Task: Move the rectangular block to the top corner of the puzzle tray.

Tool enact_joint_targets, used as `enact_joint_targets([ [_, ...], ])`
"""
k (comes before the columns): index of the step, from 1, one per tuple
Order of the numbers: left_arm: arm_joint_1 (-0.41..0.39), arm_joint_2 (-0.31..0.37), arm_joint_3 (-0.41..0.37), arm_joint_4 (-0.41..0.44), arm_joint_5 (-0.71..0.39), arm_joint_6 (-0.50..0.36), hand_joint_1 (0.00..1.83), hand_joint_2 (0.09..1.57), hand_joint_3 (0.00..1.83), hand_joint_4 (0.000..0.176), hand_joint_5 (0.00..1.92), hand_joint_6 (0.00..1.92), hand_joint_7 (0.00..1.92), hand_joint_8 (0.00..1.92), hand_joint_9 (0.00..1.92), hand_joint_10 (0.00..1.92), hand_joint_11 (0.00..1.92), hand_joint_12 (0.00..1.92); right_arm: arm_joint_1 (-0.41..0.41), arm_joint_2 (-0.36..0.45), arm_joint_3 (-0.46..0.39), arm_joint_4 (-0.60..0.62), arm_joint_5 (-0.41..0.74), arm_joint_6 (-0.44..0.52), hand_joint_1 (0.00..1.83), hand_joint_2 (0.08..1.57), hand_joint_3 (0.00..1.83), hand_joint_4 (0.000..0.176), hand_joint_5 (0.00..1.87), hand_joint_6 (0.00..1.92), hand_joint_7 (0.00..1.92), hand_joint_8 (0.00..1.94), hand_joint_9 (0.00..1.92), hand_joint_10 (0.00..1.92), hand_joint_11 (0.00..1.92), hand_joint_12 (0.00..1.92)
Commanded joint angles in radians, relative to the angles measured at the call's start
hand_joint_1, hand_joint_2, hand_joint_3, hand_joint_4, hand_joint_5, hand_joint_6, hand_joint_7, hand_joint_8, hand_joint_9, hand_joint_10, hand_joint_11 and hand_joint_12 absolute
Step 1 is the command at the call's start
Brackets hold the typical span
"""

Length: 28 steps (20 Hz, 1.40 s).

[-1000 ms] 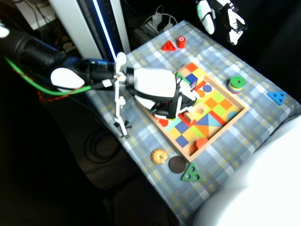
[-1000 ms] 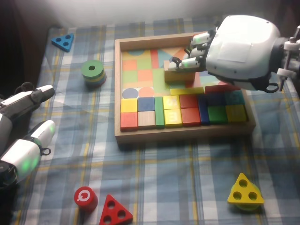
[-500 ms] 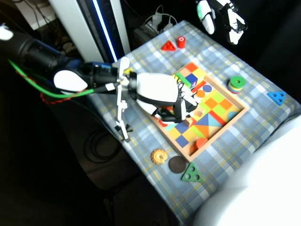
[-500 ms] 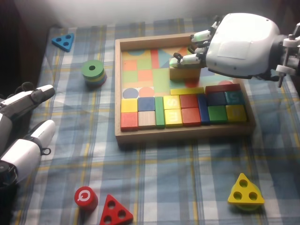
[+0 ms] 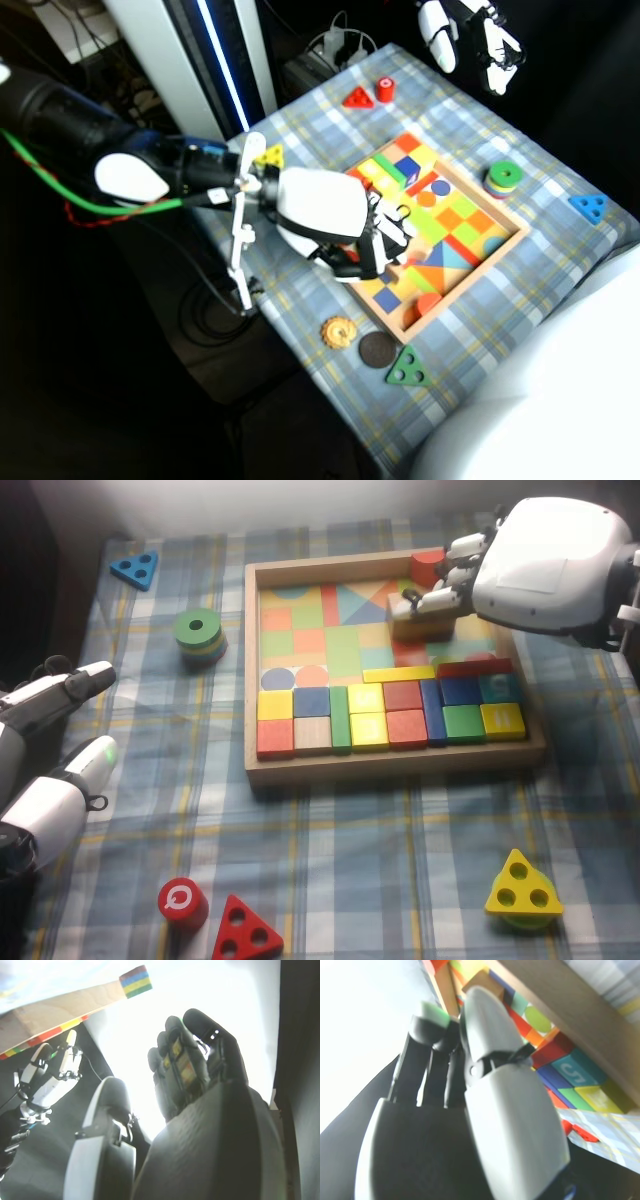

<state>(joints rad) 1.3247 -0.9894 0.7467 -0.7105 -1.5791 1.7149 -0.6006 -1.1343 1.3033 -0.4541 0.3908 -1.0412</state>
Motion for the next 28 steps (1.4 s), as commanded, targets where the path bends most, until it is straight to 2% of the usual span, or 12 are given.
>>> enact_joint_targets([
  [1, -0.007, 0.001, 0.0, 0.042, -0.113, -0.008, 0.66, 1.4, 0.0, 0.008, 0.54, 0.0, 0.51, 0.0, 0.49, 0.0, 0.0, 1.24, 0.012, 0.002, 0.004, 0.024, 0.088, -0.027, 1.53, 1.21, 0.0, 0.075, 0.43, 0.01, 0.77, 1.94, 1.0, 1.92, 1.14, 1.92],
  [2, -0.007, 0.001, -0.001, 0.042, -0.113, -0.008, 0.68, 1.4, 0.0, 0.003, 0.55, 0.0, 0.52, 0.0, 0.5, 0.0, 0.0, 1.25, 0.012, 0.002, 0.004, 0.034, 0.088, -0.041, 1.57, 1.2, 0.0, 0.06, 0.43, 0.0, 0.79, 1.94, 1.03, 1.92, 1.15, 1.92],
  [4, -0.007, 0.001, -0.001, 0.042, -0.113, -0.008, 0.68, 1.4, 0.0, 0.01, 0.55, 0.0, 0.51, 0.0, 0.49, 0.0, 0.0, 1.22, 0.012, 0.002, 0.004, 0.048, 0.088, -0.063, 1.53, 1.21, 0.0, 0.1, 0.42, 0.0, 0.79, 1.94, 1.04, 1.92, 1.17, 1.92],
  [10, -0.007, 0.001, -0.001, 0.042, -0.113, -0.008, 0.68, 1.41, 0.0, 0.0, 0.55, 0.0, 0.52, 0.0, 0.49, 0.0, 0.0, 1.21, 0.012, 0.008, 0.018, 0.106, 0.088, -0.099, 1.56, 1.18, 0.0, 0.076, 0.46, 0.0, 0.92, 1.94, 1.11, 1.92, 1.22, 1.92],
  [12, -0.007, 0.001, -0.001, 0.042, -0.113, -0.008, 0.66, 1.41, 0.0, 0.0, 0.55, 0.0, 0.51, 0.0, 0.48, 0.0, 0.0, 1.2, 0.012, 0.007, 0.031, 0.121, 0.088, -0.099, 1.55, 1.18, 0.0, 0.11, 0.44, 0.0, 0.82, 1.94, 1.04, 1.92, 1.19, 1.92],
  [16, -0.007, 0.001, -0.002, 0.042, -0.113, -0.009, 0.66, 1.41, 0.0, 0.015, 0.55, 0.0, 0.52, 0.0, 0.49, 0.0, 0.0, 1.22, 0.012, 0.007, 0.067, 0.156, 0.088, -0.099, 1.59, 1.18, 0.0, 0.082, 0.45, 0.0, 0.87, 1.94, 1.09, 1.92, 1.24, 1.92],
  [18, -0.007, 0.001, -0.002, 0.041, -0.114, -0.009, 0.66, 1.41, 0.0, 0.008, 0.55, 0.0, 0.52, 0.0, 0.49, 0.0, 0.0, 1.21, 0.012, 0.007, 0.068, 0.17, 0.094, -0.099, 1.58, 1.17, 0.0, 0.119, 0.45, 0.0, 0.86, 1.94, 1.07, 1.92, 1.19, 1.92],
  [20, -0.006, 0.001, -0.002, 0.041, -0.114, -0.009, 0.66, 1.4, 0.0, 0.001, 0.56, 0.0, 0.52, 0.0, 0.49, 0.0, 0.0, 1.2, 0.012, 0.007, 0.048, 0.171, 0.115, -0.099, 1.57, 1.18, 0.0, 0.107, 0.45, 0.0, 0.79, 1.94, 1.0, 1.92, 1.12, 1.92],
  [21, -0.006, 0.001, -0.002, 0.041, -0.114, -0.01, 0.65, 1.41, 0.0, 0.0, 0.55, 0.0, 0.52, 0.0, 0.5, 0.01, 0.0, 1.22, 0.012, 0.007, 0.039, 0.174, 0.128, -0.099, 1.6, 1.17, 0.0, 0.072, 0.45, 0.0, 0.78, 1.94, 1.0, 1.92, 1.11, 1.92],
  [24, -0.005, 0.0, -0.002, 0.04, -0.114, -0.01, 0.71, 1.4, 0.0, 0.0, 0.55, 0.0, 0.53, 0.0, 0.51, 0.01, 0.0, 1.23, 0.013, 0.037, -0.007, 0.187, 0.163, -0.102, 1.49, 1.16, 0.0, 0.084, 0.47, 0.0, 0.71, 1.94, 0.87, 1.92, 0.94, 1.92],
  [26, -0.005, 0.0, -0.002, 0.04, -0.114, -0.01, 0.68, 1.41, 0.0, 0.012, 0.54, 0.0, 0.52, 0.0, 0.49, 0.0, 0.0, 1.21, 0.013, 0.063, -0.051, 0.188, 0.184, -0.132, 1.21, 1.14, 0.0, 0.016, 0.52, 0.01, 0.76, 1.94, 0.9, 1.92, 0.96, 1.92],
  [28, -0.005, 0.0, -0.002, 0.04, -0.114, -0.01, 0.7, 1.4, 0.0, 0.007, 0.55, 0.0, 0.52, 0.0, 0.49, 0.01, 0.0, 1.23, 0.013, 0.078, -0.071, 0.188, 0.195, -0.136, 1.16, 1.14, 0.0, 0.0, 0.55, 0.01, 0.71, 1.94, 0.88, 1.92, 0.94, 1.92],
])
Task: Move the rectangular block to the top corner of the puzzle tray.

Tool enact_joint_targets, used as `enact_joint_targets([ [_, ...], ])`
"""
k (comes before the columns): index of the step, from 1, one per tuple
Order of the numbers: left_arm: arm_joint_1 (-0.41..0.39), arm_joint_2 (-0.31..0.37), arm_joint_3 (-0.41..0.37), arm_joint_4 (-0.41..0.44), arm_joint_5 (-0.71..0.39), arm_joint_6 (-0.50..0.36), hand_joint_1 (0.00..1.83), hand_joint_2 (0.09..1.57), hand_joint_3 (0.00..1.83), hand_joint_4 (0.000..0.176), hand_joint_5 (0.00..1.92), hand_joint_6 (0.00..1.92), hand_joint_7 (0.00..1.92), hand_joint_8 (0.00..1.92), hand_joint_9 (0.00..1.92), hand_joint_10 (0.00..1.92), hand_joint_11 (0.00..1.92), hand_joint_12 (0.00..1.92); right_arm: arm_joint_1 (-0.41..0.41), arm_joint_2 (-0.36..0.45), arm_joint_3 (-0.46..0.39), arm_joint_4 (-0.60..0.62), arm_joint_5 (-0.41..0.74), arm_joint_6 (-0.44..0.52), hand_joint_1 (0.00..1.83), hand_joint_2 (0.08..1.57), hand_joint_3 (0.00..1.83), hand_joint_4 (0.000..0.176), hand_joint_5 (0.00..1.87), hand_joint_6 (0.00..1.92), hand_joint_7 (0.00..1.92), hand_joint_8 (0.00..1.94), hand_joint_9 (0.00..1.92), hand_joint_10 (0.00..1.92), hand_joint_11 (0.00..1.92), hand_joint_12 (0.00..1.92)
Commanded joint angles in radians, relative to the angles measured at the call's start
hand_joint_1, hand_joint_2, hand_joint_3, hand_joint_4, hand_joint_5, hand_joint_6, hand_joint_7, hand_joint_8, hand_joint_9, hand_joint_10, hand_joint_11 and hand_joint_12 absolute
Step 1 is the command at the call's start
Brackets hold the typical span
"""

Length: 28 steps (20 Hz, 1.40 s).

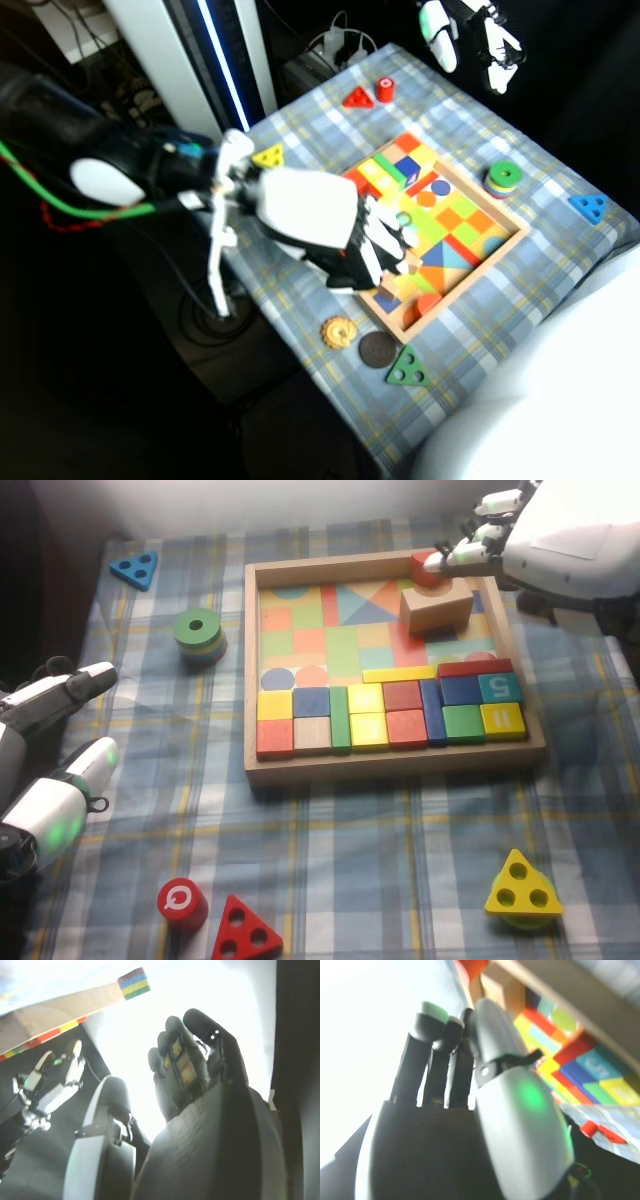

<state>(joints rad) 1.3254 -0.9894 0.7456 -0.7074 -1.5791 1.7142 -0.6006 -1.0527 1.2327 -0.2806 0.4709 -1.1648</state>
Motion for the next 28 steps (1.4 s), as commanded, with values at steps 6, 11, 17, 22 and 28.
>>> enact_joint_targets([
  [6, -0.005, 0.001, -0.001, 0.038, -0.113, -0.009, 0.68, 1.4, 0.0, 0.0, 0.55, 0.0, 0.53, 0.0, 0.5, 0.01, 0.0, 1.24, 0.008, 0.065, -0.067, 0.015, 0.131, -0.012, 1.26, 1.21, 0.01, 0.0, 0.6, 0.0, 0.76, 1.45, 0.73, 1.8, 0.73, 1.92],
  [11, -0.003, 0.001, -0.001, 0.038, -0.112, -0.009, 0.67, 1.41, 0.0, 0.002, 0.54, 0.0, 0.52, 0.0, 0.5, 0.0, 0.0, 1.24, -0.001, 0.092, -0.095, 0.006, 0.13, -0.012, 0.8, 1.13, 0.0, 0.048, 0.53, 0.0, 0.68, 0.26, 0.7, 0.53, 0.62, 1.2],
  [17, -0.003, 0.001, -0.001, 0.038, -0.112, -0.011, 0.72, 1.4, 0.0, 0.0, 0.55, 0.0, 0.52, 0.0, 0.5, 0.0, 0.0, 1.27, -0.003, 0.095, -0.123, 0.0, 0.13, -0.058, 0.09, 1.17, 0.0, 0.045, 0.24, 0.0, 0.27, 0.0, 0.47, 0.01, 0.24, 1.17],
  [22, -0.003, 0.001, -0.002, 0.038, -0.113, -0.013, 0.71, 1.4, 0.0, 0.0, 0.55, 0.0, 0.53, 0.0, 0.5, 0.0, 0.0, 1.23, -0.003, 0.101, -0.209, 0.12, 0.129, -0.451, 0.0, 1.34, 0.0, 0.006, 0.39, 0.0, 0.95, 0.03, 1.12, 0.12, 0.61, 1.31],
  [28, -0.003, 0.001, -0.002, 0.038, -0.112, -0.016, 0.69, 1.41, 0.0, 0.0, 0.55, 0.0, 0.52, 0.0, 0.51, 0.0, 0.0, 1.26, -0.01, 0.1, -0.165, 0.174, 0.128, -0.417, 0.0, 1.32, 0.01, 0.0, 0.66, 0.01, 1.21, 1.93, 1.35, 1.92, 1.41, 1.92],
])
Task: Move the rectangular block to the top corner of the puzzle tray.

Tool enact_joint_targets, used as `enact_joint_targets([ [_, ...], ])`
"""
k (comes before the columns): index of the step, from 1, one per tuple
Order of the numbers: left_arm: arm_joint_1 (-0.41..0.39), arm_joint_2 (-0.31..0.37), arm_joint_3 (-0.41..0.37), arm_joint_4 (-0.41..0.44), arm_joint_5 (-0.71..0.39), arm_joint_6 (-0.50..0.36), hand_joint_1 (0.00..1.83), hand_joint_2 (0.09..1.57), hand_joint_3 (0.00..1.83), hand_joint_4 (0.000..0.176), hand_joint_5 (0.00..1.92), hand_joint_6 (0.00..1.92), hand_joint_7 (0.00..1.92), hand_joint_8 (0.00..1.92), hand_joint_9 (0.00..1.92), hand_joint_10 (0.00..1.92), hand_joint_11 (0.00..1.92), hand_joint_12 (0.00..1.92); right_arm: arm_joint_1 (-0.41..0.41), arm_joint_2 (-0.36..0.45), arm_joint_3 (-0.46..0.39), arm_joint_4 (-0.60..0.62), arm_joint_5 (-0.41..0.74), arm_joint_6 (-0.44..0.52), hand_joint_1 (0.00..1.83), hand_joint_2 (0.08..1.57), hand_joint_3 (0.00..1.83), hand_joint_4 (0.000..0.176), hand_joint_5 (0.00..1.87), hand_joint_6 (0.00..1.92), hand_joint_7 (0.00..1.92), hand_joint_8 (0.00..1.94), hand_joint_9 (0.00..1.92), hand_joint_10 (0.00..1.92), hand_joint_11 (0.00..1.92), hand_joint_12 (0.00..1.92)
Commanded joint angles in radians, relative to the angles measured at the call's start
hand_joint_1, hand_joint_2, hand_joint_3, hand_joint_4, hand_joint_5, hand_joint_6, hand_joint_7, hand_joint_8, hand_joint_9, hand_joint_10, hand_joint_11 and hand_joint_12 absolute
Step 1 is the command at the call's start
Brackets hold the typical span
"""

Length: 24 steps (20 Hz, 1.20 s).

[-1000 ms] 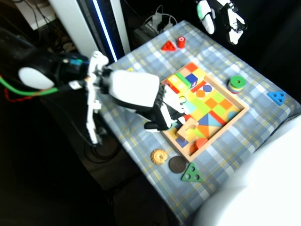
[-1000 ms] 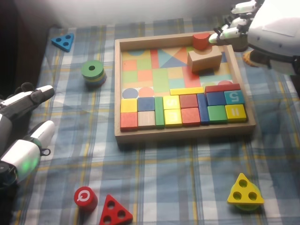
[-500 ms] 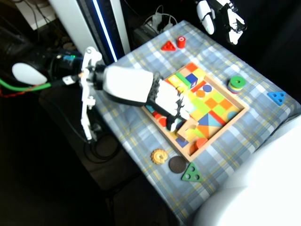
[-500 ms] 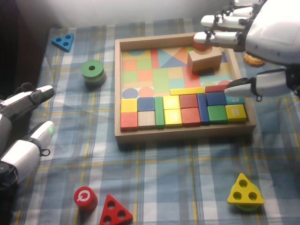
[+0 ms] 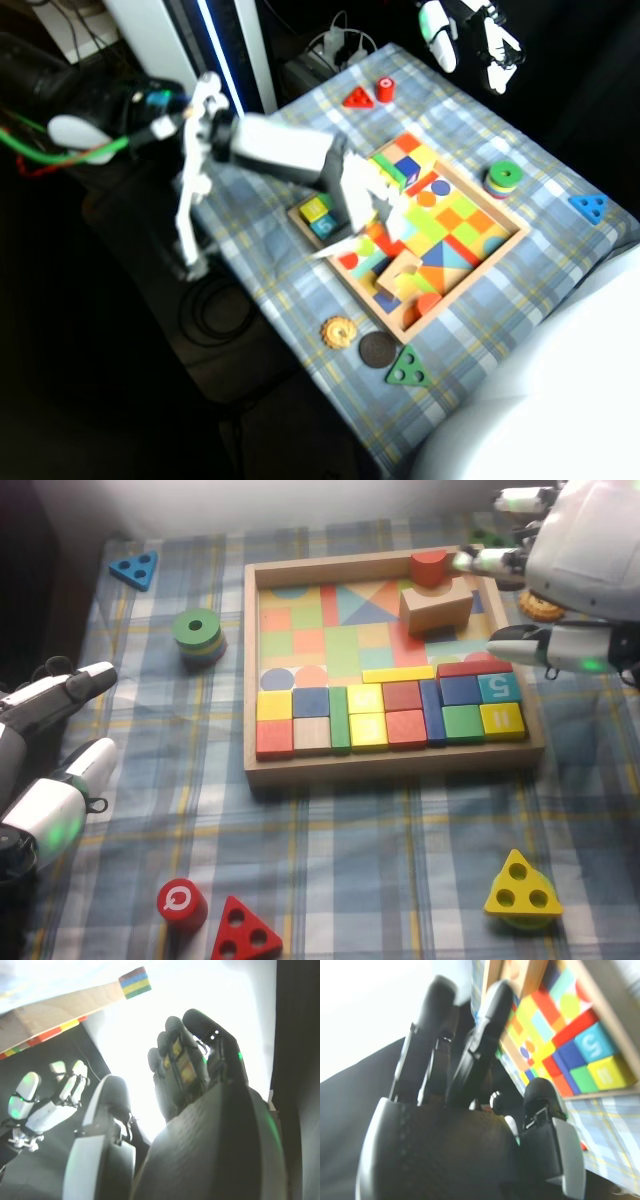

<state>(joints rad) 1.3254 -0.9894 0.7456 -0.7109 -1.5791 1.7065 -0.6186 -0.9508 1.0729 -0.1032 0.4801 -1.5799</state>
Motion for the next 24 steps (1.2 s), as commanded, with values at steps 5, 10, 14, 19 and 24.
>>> enact_joint_targets([
  [5, -0.003, 0.001, -0.002, 0.041, -0.112, -0.009, 0.69, 1.41, 0.0, 0.0, 0.55, 0.0, 0.52, 0.0, 0.5, 0.0, 0.0, 1.24, -0.004, -0.029, 0.037, -0.029, 0.114, 0.11, 0.0, 1.3, 0.0, 0.0, 0.56, 0.01, 0.65, 0.14, 0.53, 0.4, 0.18, 1.32],
  [10, -0.003, 0.001, -0.002, 0.041, -0.112, -0.01, 0.69, 1.4, 0.0, 0.008, 0.54, 0.0, 0.52, 0.0, 0.49, 0.0, 0.0, 1.22, -0.032, -0.057, 0.147, -0.126, 0.114, 0.45, 0.12, 1.42, 0.0, 0.0, 0.51, 0.0, 0.87, 0.04, 0.87, 0.31, 0.39, 1.62],
  [14, -0.003, 0.002, -0.002, 0.041, -0.112, -0.01, 0.69, 1.4, 0.0, 0.003, 0.54, 0.0, 0.52, 0.0, 0.51, 0.0, 0.0, 1.24, -0.033, -0.066, 0.15, -0.127, 0.108, 0.451, 1.0, 1.28, 0.0, 0.0, 0.45, 0.0, 1.36, 1.48, 1.44, 1.9, 1.45, 1.92],
  [19, -0.003, 0.002, -0.002, 0.043, -0.109, -0.01, 0.69, 1.41, 0.0, 0.0, 0.54, 0.0, 0.51, 0.0, 0.5, 0.0, 0.0, 1.19, -0.034, -0.076, 0.158, -0.134, 0.095, 0.461, 1.21, 1.17, 0.0, 0.0, 0.49, 0.0, 1.24, 1.94, 1.39, 1.92, 1.48, 1.92],
  [24, -0.004, 0.013, -0.003, 0.051, -0.107, -0.01, 0.68, 1.41, 0.0, 0.0, 0.54, 0.0, 0.53, 0.0, 0.49, 0.01, 0.0, 1.22, -0.039, -0.111, 0.235, -0.223, 0.093, 0.68, 1.44, 1.15, 0.0, 0.015, 0.54, 0.01, 1.02, 1.94, 1.19, 1.92, 1.29, 1.92],
])
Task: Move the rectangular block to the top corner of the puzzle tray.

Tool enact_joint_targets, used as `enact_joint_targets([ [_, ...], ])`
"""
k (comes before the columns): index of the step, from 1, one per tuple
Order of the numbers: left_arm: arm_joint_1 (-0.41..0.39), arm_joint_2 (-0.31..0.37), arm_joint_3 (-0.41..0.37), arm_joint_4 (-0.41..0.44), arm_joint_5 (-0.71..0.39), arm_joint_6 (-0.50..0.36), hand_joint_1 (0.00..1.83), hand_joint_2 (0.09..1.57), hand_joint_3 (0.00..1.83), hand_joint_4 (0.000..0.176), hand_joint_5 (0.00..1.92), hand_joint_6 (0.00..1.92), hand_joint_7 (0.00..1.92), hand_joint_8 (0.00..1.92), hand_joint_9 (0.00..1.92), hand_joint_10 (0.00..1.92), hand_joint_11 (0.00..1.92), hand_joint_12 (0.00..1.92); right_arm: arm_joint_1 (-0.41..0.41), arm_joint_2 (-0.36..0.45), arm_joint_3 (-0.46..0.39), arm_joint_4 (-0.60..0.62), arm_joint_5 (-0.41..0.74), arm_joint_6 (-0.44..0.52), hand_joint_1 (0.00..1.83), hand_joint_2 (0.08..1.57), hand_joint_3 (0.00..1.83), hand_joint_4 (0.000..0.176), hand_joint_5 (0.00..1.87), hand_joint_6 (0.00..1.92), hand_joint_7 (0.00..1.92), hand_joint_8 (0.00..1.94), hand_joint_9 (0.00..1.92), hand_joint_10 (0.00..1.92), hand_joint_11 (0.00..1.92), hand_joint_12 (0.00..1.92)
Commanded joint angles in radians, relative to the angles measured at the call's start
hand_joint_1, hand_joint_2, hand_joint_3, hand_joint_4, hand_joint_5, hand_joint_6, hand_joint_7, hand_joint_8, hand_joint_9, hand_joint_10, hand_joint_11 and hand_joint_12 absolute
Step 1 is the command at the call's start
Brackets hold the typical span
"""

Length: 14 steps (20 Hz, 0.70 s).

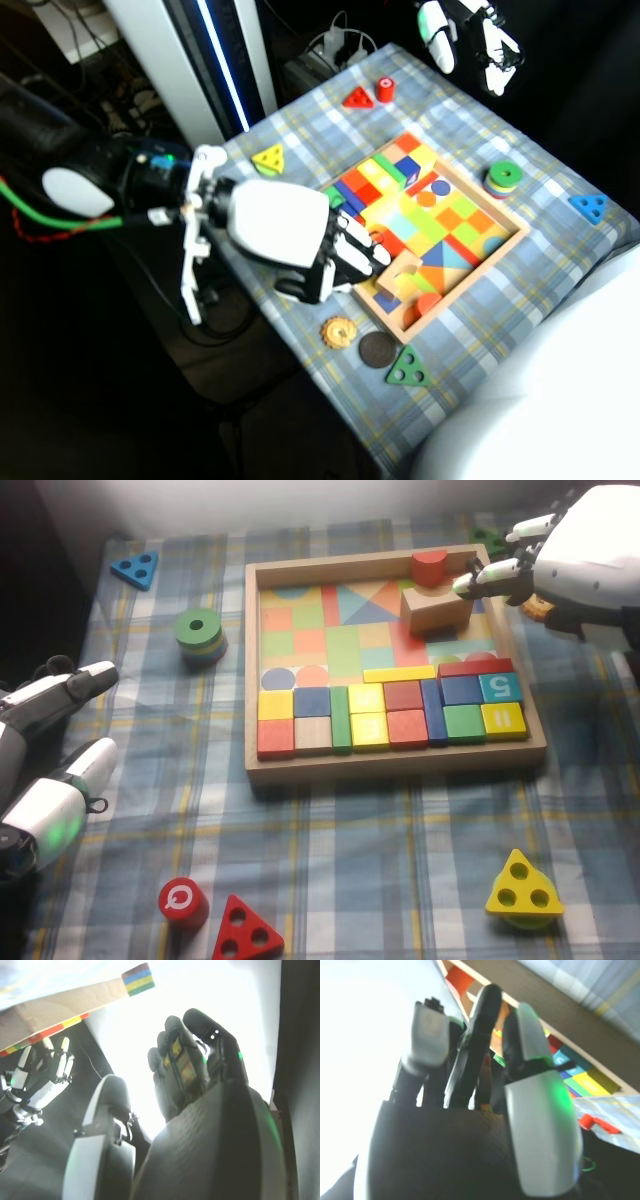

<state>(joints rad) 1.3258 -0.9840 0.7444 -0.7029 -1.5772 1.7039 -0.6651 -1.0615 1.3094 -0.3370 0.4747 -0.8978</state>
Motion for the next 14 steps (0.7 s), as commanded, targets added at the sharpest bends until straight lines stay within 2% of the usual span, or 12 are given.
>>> enact_joint_targets([
  [1, -0.004, 0.011, -0.002, 0.044, -0.107, -0.007, 0.68, 1.41, 0.0, 0.0, 0.54, 0.0, 0.52, 0.0, 0.49, 0.0, 0.0, 1.23, 0.006, -0.004, 0.006, 0.011, 0.098, 0.004, 1.47, 1.16, 0.0, 0.035, 0.55, 0.01, 1.0, 1.94, 1.18, 1.92, 1.28, 1.92],
  [2, -0.005, 0.015, -0.002, 0.046, -0.104, -0.007, 0.68, 1.41, 0.0, 0.0, 0.54, 0.0, 0.53, 0.0, 0.5, 0.01, 0.0, 1.25, 0.005, -0.007, 0.008, 0.008, 0.098, 0.004, 1.52, 1.16, 0.0, 0.05, 0.58, 0.01, 0.98, 1.94, 1.16, 1.92, 1.27, 1.92],
  [3, -0.007, 0.02, -0.001, 0.049, -0.099, -0.007, 0.67, 1.41, 0.0, 0.0, 0.54, 0.0, 0.53, 0.0, 0.5, 0.01, 0.0, 1.25, 0.005, -0.01, 0.009, 0.002, 0.096, 0.004, 1.58, 1.17, 0.0, 0.038, 0.59, 0.01, 0.97, 1.94, 1.17, 1.92, 1.29, 1.92],
  [5, -0.012, 0.031, 0.001, 0.059, -0.09, -0.007, 0.65, 1.4, 0.0, 0.014, 0.55, 0.0, 0.54, 0.0, 0.5, 0.01, 0.0, 1.29, 0.005, -0.021, 0.014, -0.01, 0.089, 0.004, 1.61, 1.17, 0.0, 0.0, 0.61, 0.0, 0.99, 1.94, 1.2, 1.92, 1.31, 1.92],
  [7, -0.017, 0.038, 0.005, 0.065, -0.08, -0.007, 0.66, 1.41, 0.0, 0.006, 0.54, 0.0, 0.53, 0.0, 0.5, 0.01, 0.0, 1.28, 0.005, -0.033, 0.024, -0.018, 0.082, 0.004, 1.6, 1.18, 0.0, 0.0, 0.6, 0.0, 0.99, 1.94, 1.19, 1.92, 1.3, 1.92],
  [10, -0.024, 0.041, 0.009, 0.072, -0.071, -0.007, 0.68, 1.4, 0.0, 0.011, 0.54, 0.0, 0.53, 0.0, 0.52, 0.01, 0.0, 1.32, 0.005, -0.044, 0.032, -0.035, 0.068, 0.004, 1.55, 1.18, 0.0, 0.0, 0.59, 0.0, 1.1, 1.94, 1.26, 1.92, 1.34, 1.92],
  [11, -0.025, 0.04, 0.01, 0.074, -0.069, -0.007, 0.67, 1.4, 0.0, 0.015, 0.54, 0.0, 0.53, 0.0, 0.52, 0.01, 0.0, 1.32, 0.005, -0.051, 0.036, -0.042, 0.063, 0.004, 1.52, 1.18, 0.0, 0.0, 0.6, 0.0, 1.06, 1.94, 1.22, 1.92, 1.31, 1.92],
  [13, -0.026, 0.041, 0.01, 0.077, -0.065, -0.007, 0.65, 1.4, 0.0, 0.0, 0.55, 0.0, 0.54, 0.0, 0.54, 0.01, 0.0, 1.33, 0.005, -0.07, 0.05, -0.052, 0.054, 0.004, 1.56, 1.16, 0.0, 0.0, 0.6, 0.0, 1.14, 1.94, 1.3, 1.92, 1.38, 1.92],
  [14, -0.026, 0.041, 0.01, 0.077, -0.065, -0.007, 0.65, 1.4, 0.0, 0.0, 0.55, 0.0, 0.54, 0.0, 0.54, 0.01, 0.0, 1.33, 0.005, -0.072, 0.05, -0.052, 0.054, 0.004, 1.56, 1.16, 0.0, 0.0, 0.6, 0.0, 1.14, 1.94, 1.3, 1.92, 1.38, 1.92],
])
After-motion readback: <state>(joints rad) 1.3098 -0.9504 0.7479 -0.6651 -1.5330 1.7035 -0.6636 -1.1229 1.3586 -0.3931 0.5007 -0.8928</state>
